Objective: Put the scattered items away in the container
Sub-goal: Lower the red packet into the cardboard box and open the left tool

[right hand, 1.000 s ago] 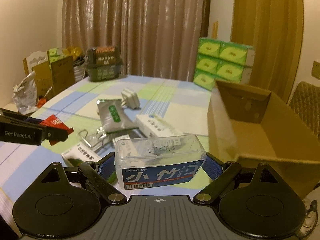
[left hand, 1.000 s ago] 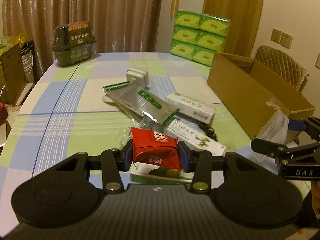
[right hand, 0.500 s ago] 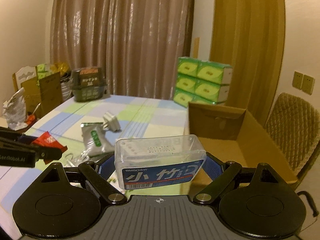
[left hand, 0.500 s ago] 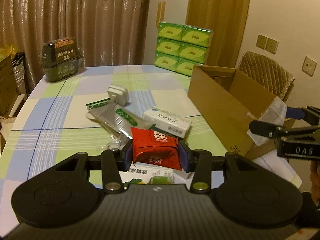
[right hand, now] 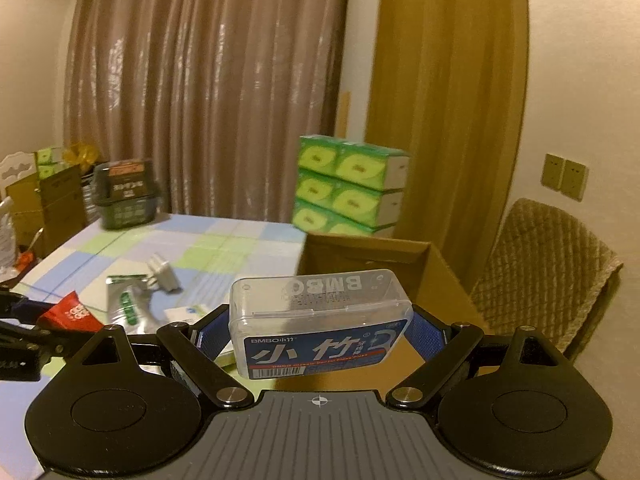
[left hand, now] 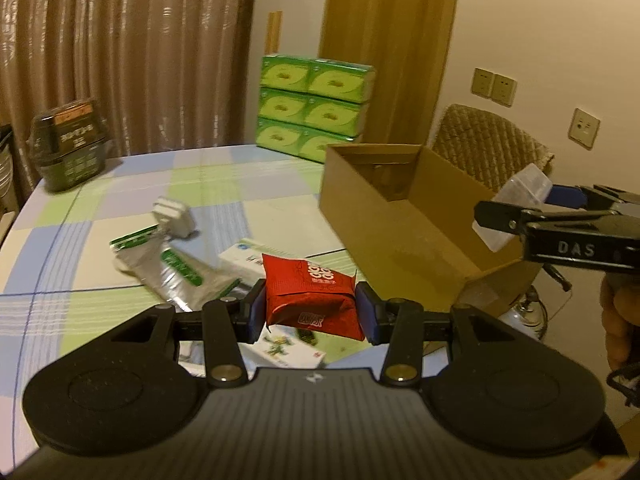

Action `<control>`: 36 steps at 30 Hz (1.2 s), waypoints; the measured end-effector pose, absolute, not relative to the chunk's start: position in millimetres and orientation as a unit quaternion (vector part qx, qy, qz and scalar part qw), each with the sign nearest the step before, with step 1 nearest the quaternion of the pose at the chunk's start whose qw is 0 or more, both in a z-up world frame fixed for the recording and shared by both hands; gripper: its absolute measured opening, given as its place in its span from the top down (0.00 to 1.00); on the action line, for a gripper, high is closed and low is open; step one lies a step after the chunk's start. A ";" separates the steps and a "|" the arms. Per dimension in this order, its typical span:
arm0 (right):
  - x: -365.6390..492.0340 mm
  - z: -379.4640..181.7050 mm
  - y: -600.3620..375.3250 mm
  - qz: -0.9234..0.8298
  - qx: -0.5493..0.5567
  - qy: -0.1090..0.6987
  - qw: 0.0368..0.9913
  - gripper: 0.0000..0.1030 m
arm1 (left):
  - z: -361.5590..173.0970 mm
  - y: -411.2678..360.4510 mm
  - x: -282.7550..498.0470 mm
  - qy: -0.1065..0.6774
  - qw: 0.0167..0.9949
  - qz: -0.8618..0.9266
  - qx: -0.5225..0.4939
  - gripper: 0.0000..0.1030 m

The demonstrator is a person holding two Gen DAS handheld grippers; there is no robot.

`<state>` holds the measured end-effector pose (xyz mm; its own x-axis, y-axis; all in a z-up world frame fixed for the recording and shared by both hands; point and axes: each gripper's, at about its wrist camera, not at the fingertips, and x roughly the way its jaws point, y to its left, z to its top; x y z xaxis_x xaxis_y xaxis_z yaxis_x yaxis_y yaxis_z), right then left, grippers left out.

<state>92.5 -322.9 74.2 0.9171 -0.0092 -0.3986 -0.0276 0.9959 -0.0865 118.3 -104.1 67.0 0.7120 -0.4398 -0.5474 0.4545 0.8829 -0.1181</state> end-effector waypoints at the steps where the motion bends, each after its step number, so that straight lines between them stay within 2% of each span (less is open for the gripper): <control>1: 93.7 75.0 -327.4 0.001 -0.044 0.203 0.978 0.15 | 68.4 -109.0 119.0 0.292 0.924 -0.246 0.013 0.61; 30: 133.4 49.6 -425.7 -0.074 -0.007 0.233 0.970 0.15 | 73.4 -237.4 164.3 0.286 0.894 -0.344 0.024 0.60; 32: 134.3 47.6 -429.9 -0.077 -0.004 0.235 0.969 0.15 | 70.5 -245.9 167.5 0.288 0.891 -0.350 0.024 0.60; 36: 135.0 44.2 -434.4 -0.079 0.000 0.239 0.968 0.15 | 64.4 -260.1 172.4 0.296 0.885 -0.359 0.026 0.49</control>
